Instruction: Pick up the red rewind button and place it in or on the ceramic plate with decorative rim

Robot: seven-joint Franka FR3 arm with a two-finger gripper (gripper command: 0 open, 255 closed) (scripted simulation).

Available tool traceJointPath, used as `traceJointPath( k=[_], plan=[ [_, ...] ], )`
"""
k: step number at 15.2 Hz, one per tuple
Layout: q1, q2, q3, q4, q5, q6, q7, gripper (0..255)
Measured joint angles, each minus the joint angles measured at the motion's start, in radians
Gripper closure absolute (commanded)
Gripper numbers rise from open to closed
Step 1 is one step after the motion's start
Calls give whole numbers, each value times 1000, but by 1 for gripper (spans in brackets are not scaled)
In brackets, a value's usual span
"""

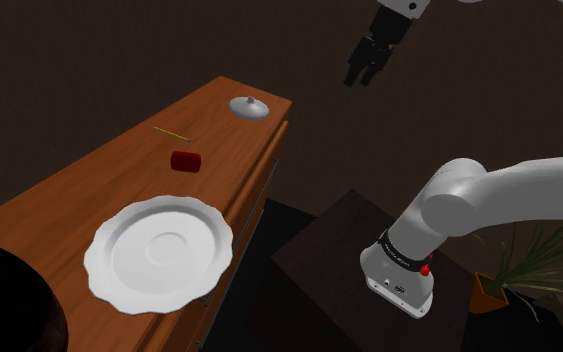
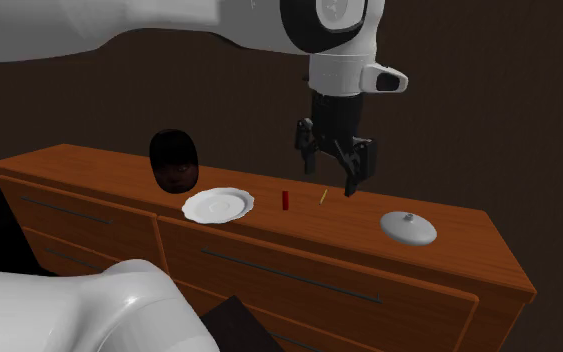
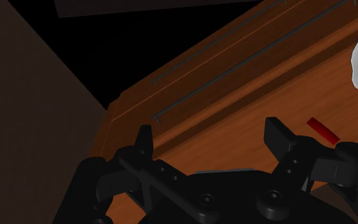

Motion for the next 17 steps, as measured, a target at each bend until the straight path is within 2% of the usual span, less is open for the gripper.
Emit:
traceJointPath(
  k=[3, 10, 17],
  plan=[
    [4, 18, 26, -9, 14, 25, 35, 0],
    [25, 132, 177, -38, 82, 162, 237, 0],
    [31, 327, 324, 16, 111, 296, 449, 0]
  ],
)
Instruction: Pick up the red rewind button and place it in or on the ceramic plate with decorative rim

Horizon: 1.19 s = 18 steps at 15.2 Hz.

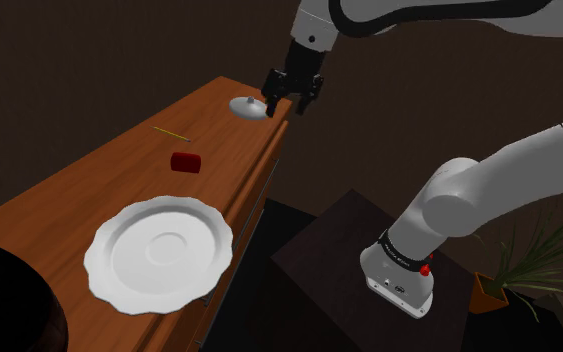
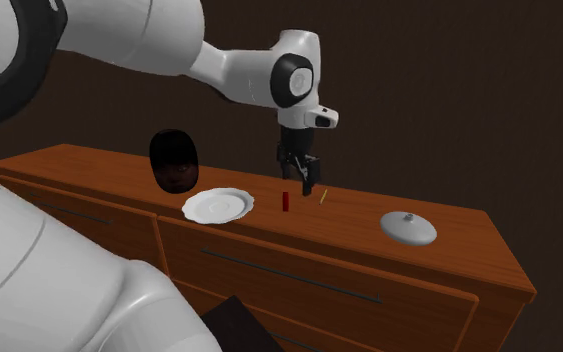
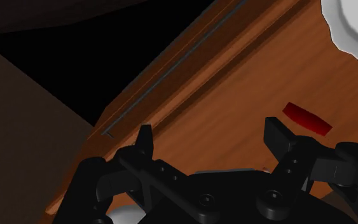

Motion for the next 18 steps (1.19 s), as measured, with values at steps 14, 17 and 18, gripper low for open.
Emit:
traceJointPath(
  k=[14, 17, 18],
  plan=[
    [13, 559, 203, 329, -196, 164, 489, 0],
    [46, 690, 204, 434, -264, 163, 589, 0],
    [62, 740, 201, 474, -288, 165, 622, 0]
  ],
)
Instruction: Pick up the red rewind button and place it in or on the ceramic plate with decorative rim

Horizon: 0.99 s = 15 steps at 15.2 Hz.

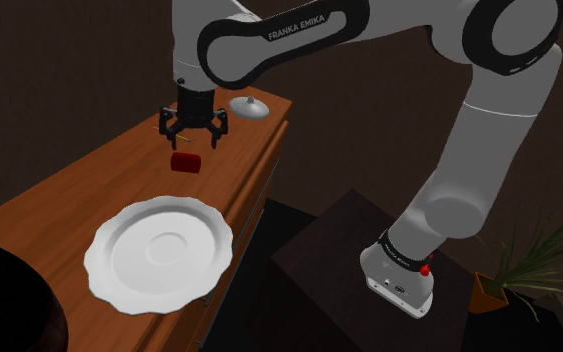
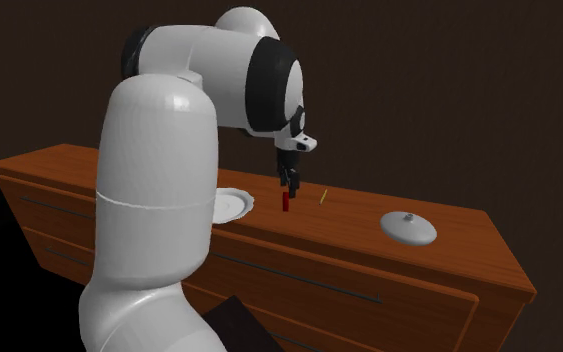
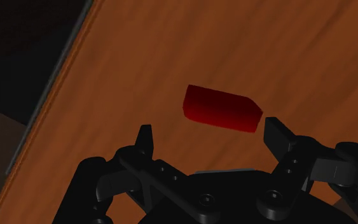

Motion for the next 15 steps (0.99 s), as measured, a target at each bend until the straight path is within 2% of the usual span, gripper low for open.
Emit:
traceJointPath(
  k=[2, 9, 15],
  plan=[
    [23, 62, -7, 56, -29, -7, 42, 0],
    [37, 123, -22, 39, -61, 64, 70, 0],
    [39, 129, -23, 37, -65, 72, 73, 0]
  ],
)
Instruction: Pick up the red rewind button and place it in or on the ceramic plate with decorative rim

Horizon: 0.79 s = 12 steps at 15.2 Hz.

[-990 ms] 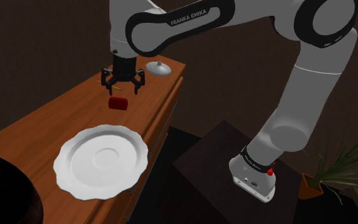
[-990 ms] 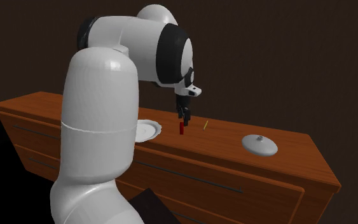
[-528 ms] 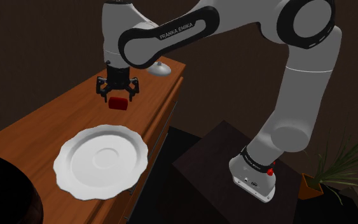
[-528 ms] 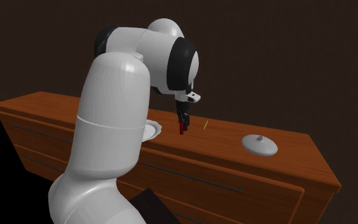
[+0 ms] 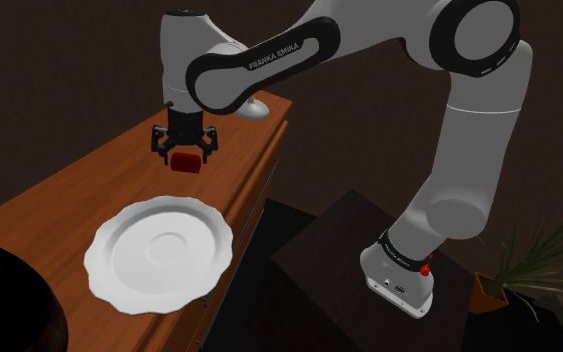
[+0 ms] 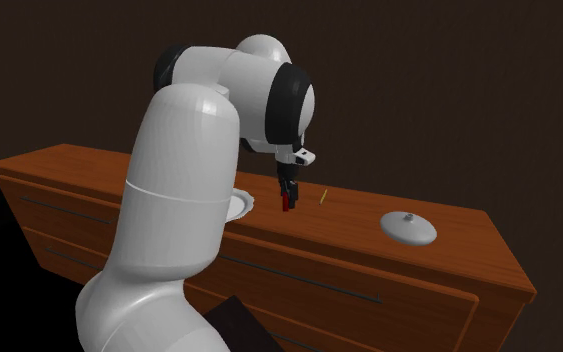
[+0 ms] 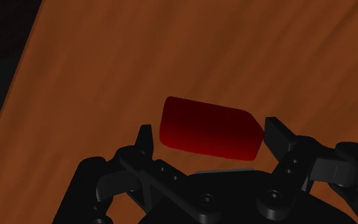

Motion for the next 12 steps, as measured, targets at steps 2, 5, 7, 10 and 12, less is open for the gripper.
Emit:
traceJointPath(
  k=[2, 5, 7, 10, 12],
  plan=[
    [0, 0, 0, 0, 0, 0, 0, 255],
    [0, 0, 0, 0, 0, 0, 0, 255],
    [0, 0, 0, 0, 0, 0, 0, 255],
    [0, 0, 0, 0, 0, 0, 0, 255],
    [0, -2, 1, 3, 2, -6, -1, 255]
  ],
)
